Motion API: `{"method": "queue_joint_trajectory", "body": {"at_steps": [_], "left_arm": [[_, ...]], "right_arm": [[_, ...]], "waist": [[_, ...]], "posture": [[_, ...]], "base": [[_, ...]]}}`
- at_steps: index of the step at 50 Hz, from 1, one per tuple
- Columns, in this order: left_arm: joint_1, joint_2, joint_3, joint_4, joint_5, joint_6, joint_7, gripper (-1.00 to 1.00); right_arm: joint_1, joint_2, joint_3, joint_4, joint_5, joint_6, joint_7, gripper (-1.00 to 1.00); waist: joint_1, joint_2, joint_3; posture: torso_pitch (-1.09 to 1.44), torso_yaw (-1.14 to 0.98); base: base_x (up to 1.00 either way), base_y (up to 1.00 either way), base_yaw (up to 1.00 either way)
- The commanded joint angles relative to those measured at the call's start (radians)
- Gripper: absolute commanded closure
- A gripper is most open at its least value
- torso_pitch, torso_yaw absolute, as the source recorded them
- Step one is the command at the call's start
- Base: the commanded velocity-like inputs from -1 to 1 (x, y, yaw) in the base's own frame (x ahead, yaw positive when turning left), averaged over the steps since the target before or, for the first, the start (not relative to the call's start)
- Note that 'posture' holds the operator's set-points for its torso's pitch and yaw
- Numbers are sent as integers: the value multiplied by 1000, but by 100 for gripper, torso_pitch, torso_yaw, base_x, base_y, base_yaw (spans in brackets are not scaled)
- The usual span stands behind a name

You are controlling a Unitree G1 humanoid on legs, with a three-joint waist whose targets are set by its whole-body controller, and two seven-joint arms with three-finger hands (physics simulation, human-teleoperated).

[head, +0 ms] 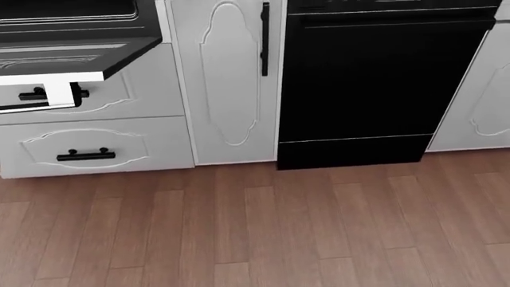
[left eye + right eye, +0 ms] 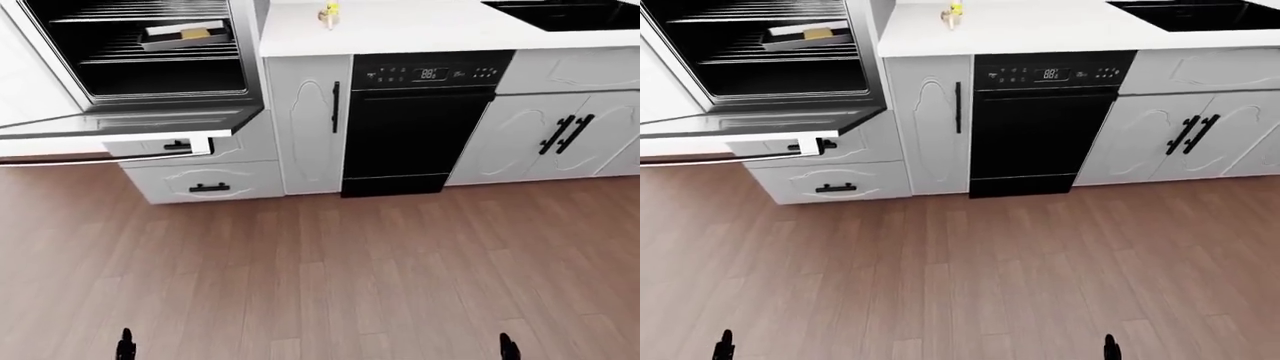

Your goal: Close the oven door.

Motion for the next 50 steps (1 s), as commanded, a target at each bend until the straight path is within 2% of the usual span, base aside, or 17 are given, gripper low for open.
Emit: {"method": "queue_joint_trajectory", "body": {"at_steps": [1,5,9,12,14,15,16,22,26,29,31,35,39,43,44,46,50], "left_arm": [[-5,17,3,-14,-3,-19,6,-100],[-5,17,1,-14,1,-18,10,-100],[-3,17,1,-14,2,-21,11,-100],[-4,17,1,-14,0,-20,10,-100],[-4,17,1,-14,1,-20,10,-100],[-6,18,3,-14,-2,-21,8,-100],[-7,17,7,-15,-8,-24,2,-100],[-2,16,8,-14,-12,-25,0,-100],[-3,16,10,-15,-22,-28,-8,-100],[-3,15,9,-15,-25,-27,-10,-100],[-2,15,8,-15,-26,-28,-9,-100],[-3,15,8,-15,-29,-30,-10,-100],[-3,16,7,-15,-31,-27,-9,-100],[-4,15,8,-15,-34,-30,-14,-100],[-5,16,9,-15,-35,-30,-15,-100],[-5,16,11,-15,-36,-29,-16,-100],[-5,16,11,-15,-35,-30,-15,-100]], "right_arm": [[-7,-13,-4,-17,5,-20,-7,-100],[-7,-13,-3,-17,5,-19,-7,-100],[-7,-14,-3,-17,5,-18,-7,-100],[-6,-13,-3,-17,4,-17,-6,-100],[-6,-14,-4,-17,4,-16,-6,-100],[-5,-13,-1,-17,1,-14,-9,-100],[-6,-14,-4,-18,5,-13,-8,-100],[-6,-19,-8,-18,15,-15,6,-100],[-4,-21,-14,-18,23,-15,10,-100],[-3,-16,-9,-17,16,-11,7,-100],[-1,-16,-10,-17,16,-12,10,-100],[1,-16,-12,-17,16,-13,9,-100],[4,-14,-14,-17,16,-13,13,-100],[3,-10,-10,-17,13,-13,10,-100],[3,-10,-9,-17,11,-11,9,-100],[2,-10,-10,-17,13,-13,10,-100],[4,-10,-9,-17,14,-14,11,-100]], "waist": [[-4,18,-7],[-8,3,-15],[-4,37,-7],[-2,94,-10],[10,173,-33],[14,106,-12],[12,123,-12],[12,76,-10],[9,28,-8],[4,-41,-17],[-5,-8,-11],[-5,-3,-16],[-1,40,-8],[2,141,-21],[-4,147,-34],[6,121,-8],[9,86,-10]], "posture": [[0,0],[0,0],[0,0],[0,0],[0,0],[0,0],[0,0],[0,0],[0,0],[0,0],[0,0],[0,0],[0,0],[0,0],[0,0],[0,0],[0,0]], "base": [[0,19,0],[0,19,0],[0,20,0],[0,20,0],[0,19,0],[0,20,0],[0,20,0],[0,20,0],[0,19,0],[0,20,0],[0,20,0],[0,20,0],[0,20,0],[0,20,0],[0,20,0],[0,20,0],[0,19,0]]}}
